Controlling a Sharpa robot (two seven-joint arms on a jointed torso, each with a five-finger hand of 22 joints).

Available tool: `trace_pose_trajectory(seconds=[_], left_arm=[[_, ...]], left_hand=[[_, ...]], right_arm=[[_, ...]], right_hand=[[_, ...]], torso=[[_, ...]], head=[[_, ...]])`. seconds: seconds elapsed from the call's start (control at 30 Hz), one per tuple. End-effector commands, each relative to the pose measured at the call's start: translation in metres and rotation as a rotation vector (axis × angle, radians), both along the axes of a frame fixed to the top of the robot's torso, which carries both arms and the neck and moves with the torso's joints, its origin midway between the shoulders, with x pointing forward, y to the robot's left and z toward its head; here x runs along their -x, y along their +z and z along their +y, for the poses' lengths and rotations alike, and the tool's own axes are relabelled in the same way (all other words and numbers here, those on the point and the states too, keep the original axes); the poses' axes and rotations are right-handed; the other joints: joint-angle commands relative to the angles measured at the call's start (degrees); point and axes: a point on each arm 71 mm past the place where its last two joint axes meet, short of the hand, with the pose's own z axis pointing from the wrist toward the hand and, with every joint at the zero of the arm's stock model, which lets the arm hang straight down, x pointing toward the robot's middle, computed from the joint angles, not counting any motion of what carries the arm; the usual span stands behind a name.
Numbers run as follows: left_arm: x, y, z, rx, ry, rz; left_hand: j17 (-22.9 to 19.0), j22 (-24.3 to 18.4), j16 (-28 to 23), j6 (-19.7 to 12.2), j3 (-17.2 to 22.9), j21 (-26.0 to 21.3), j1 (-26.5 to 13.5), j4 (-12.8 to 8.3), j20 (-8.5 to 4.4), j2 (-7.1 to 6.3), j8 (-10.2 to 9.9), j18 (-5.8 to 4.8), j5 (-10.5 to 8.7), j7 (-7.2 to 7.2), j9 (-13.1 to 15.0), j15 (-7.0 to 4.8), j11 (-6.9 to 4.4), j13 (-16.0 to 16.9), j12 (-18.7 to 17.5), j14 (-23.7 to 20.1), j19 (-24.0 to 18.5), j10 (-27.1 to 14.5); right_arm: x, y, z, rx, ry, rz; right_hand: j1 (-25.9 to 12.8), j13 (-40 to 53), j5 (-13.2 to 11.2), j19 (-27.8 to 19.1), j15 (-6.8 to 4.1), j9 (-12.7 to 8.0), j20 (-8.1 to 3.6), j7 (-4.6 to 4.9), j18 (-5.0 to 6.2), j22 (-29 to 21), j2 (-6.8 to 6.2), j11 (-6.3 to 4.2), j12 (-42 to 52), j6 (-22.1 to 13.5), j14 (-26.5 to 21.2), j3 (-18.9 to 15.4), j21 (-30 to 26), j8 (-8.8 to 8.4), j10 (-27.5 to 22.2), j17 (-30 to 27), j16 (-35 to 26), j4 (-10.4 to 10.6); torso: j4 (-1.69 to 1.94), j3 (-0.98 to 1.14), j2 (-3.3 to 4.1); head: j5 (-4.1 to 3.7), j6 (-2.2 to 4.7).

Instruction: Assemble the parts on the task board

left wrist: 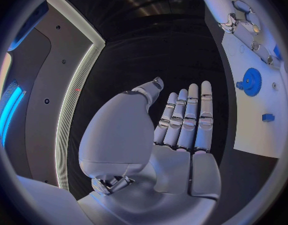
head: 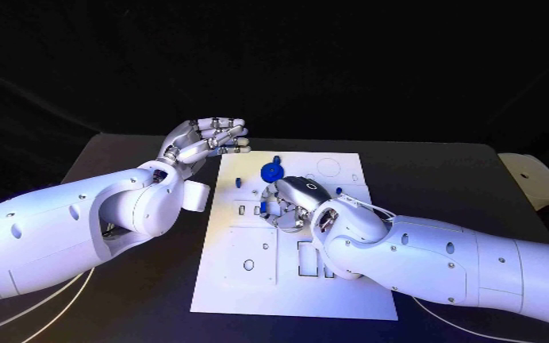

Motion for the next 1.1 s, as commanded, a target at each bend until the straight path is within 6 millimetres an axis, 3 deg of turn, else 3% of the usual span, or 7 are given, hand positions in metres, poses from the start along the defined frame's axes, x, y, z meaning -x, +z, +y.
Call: trace_pose_trajectory(seconds=[0.03,0.43,0.67,0.83,0.93,1.0,1.1], left_arm=[[0.001,0.001,-0.002,0.010,-0.014,-0.005],[-0.001,-0.001,0.000,-0.026,-0.016,0.009],[-0.004,-0.010,0.000,-0.202,-0.063,0.055],[-0.009,-0.020,0.000,-0.400,-0.108,0.090],[-0.011,-0.028,-0.002,-0.536,-0.155,0.125],[-0.011,-0.034,-0.005,-0.621,-0.197,0.151],[-0.009,-0.042,-0.011,-0.779,-0.263,0.197]], left_hand=[[0.08,-0.07,-0.29,0.41,0.43,-0.36,-0.37,0.02,0.15,0.02,-0.34,0.30,0.12,1.46,-0.08,-0.08,-0.04,0.00,-0.16,0.30,0.36,0.38],[0.25,-0.14,-0.30,0.49,0.39,-0.35,-0.80,-0.01,0.14,-0.23,-0.42,0.33,0.11,1.37,-0.11,-0.11,-0.08,0.02,-0.21,0.58,0.52,0.51],[4.64,1.47,6.70,4.06,-3.57,3.97,-7.87,4.43,-2.81,-1.74,1.13,0.46,0.06,-0.58,0.77,-3.43,-2.80,1.36,2.94,10.97,7.93,8.34],[20.88,7.17,29.53,6.59,-9.09,14.28,-9.20,10.53,-6.80,-0.76,3.91,-0.01,0.24,-2.59,3.38,-6.62,-5.32,5.99,8.76,14.14,13.67,13.17],[47.96,13.54,55.22,6.48,-11.47,24.81,-9.28,10.35,-8.59,1.14,5.69,0.16,0.34,-3.95,5.73,-8.16,-6.96,12.32,16.16,24.15,16.20,14.96],[52.54,16.18,59.16,5.83,-12.24,28.87,-10.03,10.50,-9.05,1.75,6.23,0.12,0.24,-4.20,6.78,-8.47,-7.48,15.65,19.82,25.71,15.89,14.07],[65.55,41.43,67.09,4.39,-12.53,47.83,-9.97,10.92,-9.70,4.07,8.28,-3.03,0.16,-4.65,9.50,-9.19,-7.75,23.58,29.07,31.31,23.19,11.14]], right_arm=[[0.001,0.001,0.001,-0.001,0.004,-0.017],[0.007,0.010,-0.007,-0.082,0.000,-0.079],[0.006,0.035,-0.041,-0.272,0.024,-0.084],[-0.003,0.055,-0.077,-0.392,-0.021,-0.013],[-0.006,0.065,-0.098,-0.443,-0.062,0.024],[-0.006,0.069,-0.108,-0.462,-0.083,0.039],[-0.007,0.075,-0.125,-0.483,-0.119,0.058]], right_hand=[[-0.45,8.65,-0.83,5.99,0.54,-0.09,0.47,0.14,-0.82,15.08,-0.92,0.50,-0.27,-0.52,5.32,-0.60,0.25,-0.41,-0.01,12.67,0.15,0.28],[1.38,7.71,-6.14,5.99,1.50,-1.22,1.45,1.17,-0.82,15.08,-1.03,1.53,-1.29,-4.06,5.31,-11.32,0.25,-2.74,-1.17,12.75,0.16,5.25],[5.29,7.59,-4.21,5.99,1.46,-1.37,1.45,1.15,-0.82,15.08,0.98,1.49,-1.41,-3.56,5.23,-10.39,0.25,-2.66,-1.37,12.44,0.05,4.89],[6.30,7.27,-1.16,5.99,1.15,-1.06,1.21,0.75,-0.82,15.08,1.16,1.12,-1.78,-1.73,5.06,-9.17,0.25,-1.43,-1.74,11.79,-0.19,4.48],[6.13,7.13,0.27,5.99,0.99,-0.97,1.04,0.59,-0.82,15.08,1.05,0.95,-1.93,-1.34,5.02,-8.77,0.25,-0.98,-1.87,11.65,-0.25,4.62],[6.09,7.17,0.54,5.99,0.96,-0.96,1.01,0.57,-0.82,15.08,1.04,0.93,-1.88,-1.28,5.02,-8.69,0.25,-0.90,-1.82,11.62,-0.27,4.65],[6.01,7.17,0.91,5.99,0.92,-0.94,0.96,0.53,-0.82,15.08,1.07,0.89,-1.87,-1.19,5.01,-8.55,0.25,-0.78,-1.79,11.59,-0.28,4.72]], torso=[[-0.01,-0.01,0.00],[0.04,0.03,-0.07],[-0.17,0.00,-0.37],[-0.32,0.11,-0.86],[-0.43,0.23,-1.22],[-0.55,0.26,-1.38],[-0.84,0.37,-1.59]], head=[[0.01,0.00],[0.02,-0.12],[0.25,-0.11],[0.48,-0.31],[0.51,-0.64],[0.59,-0.76],[0.90,-0.88]])
